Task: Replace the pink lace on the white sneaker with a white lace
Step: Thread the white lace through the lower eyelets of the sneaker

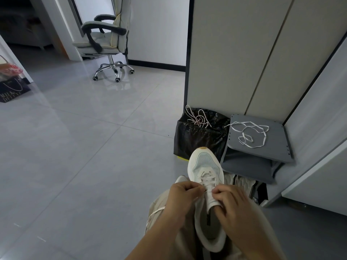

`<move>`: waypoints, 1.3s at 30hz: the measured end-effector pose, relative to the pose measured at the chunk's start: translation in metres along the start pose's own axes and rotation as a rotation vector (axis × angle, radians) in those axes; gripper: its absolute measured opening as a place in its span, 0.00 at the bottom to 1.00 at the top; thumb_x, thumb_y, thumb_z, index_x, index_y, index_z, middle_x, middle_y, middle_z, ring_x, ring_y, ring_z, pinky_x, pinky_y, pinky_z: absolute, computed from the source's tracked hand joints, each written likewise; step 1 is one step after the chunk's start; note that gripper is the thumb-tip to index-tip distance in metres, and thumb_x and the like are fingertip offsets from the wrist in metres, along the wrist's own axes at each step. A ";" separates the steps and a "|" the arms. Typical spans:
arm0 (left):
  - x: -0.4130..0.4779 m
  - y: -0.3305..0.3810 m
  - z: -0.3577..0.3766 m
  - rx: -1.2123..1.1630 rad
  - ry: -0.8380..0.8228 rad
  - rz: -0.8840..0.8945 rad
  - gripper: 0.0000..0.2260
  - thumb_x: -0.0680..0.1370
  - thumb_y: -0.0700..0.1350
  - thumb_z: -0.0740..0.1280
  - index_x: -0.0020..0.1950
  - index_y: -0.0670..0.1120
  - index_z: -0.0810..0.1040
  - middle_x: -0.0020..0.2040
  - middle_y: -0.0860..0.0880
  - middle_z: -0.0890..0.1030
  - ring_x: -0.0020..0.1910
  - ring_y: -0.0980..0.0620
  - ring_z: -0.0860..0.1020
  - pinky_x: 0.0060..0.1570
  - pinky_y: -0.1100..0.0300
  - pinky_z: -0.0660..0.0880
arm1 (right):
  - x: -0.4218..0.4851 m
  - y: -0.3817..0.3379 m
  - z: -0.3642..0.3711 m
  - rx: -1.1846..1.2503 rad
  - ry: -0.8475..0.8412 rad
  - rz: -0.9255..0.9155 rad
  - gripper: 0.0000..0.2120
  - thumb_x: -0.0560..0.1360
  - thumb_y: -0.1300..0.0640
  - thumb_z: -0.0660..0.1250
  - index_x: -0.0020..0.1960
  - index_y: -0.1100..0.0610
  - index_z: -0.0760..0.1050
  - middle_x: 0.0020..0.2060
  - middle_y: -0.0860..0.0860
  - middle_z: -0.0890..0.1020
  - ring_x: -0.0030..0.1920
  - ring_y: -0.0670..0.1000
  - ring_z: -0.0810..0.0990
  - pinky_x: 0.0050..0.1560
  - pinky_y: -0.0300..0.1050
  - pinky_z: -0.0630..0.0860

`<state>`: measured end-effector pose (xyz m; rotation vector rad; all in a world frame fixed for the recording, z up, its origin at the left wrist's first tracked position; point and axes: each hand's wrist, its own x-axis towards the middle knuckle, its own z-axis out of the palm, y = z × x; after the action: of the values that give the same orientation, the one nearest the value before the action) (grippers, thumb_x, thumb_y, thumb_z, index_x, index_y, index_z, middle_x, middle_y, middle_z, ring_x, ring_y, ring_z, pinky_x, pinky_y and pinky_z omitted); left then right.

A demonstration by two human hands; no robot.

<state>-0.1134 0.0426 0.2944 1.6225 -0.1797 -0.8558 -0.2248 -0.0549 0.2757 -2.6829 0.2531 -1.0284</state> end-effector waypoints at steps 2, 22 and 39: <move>0.000 0.000 0.003 -0.013 0.007 -0.010 0.06 0.73 0.40 0.71 0.36 0.46 0.82 0.38 0.48 0.83 0.39 0.52 0.80 0.42 0.63 0.77 | 0.003 -0.004 -0.005 -0.006 -0.035 0.026 0.10 0.70 0.54 0.60 0.40 0.60 0.77 0.42 0.52 0.81 0.47 0.46 0.72 0.53 0.35 0.66; 0.006 0.004 0.010 0.073 -0.004 -0.023 0.07 0.75 0.43 0.69 0.37 0.49 0.81 0.34 0.52 0.80 0.34 0.56 0.75 0.35 0.67 0.71 | 0.020 0.017 0.000 0.494 -0.251 0.730 0.07 0.71 0.62 0.71 0.39 0.51 0.78 0.39 0.46 0.79 0.39 0.39 0.76 0.40 0.28 0.71; 0.005 -0.001 0.012 0.014 -0.002 -0.015 0.07 0.76 0.42 0.67 0.40 0.48 0.81 0.32 0.53 0.80 0.30 0.59 0.74 0.28 0.71 0.70 | 0.022 0.015 0.000 0.692 -0.267 0.897 0.06 0.72 0.62 0.69 0.43 0.51 0.78 0.41 0.48 0.81 0.41 0.41 0.78 0.38 0.25 0.71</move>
<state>-0.1180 0.0306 0.2915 1.6382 -0.1759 -0.8692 -0.2096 -0.0745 0.2854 -1.7292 0.7791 -0.3593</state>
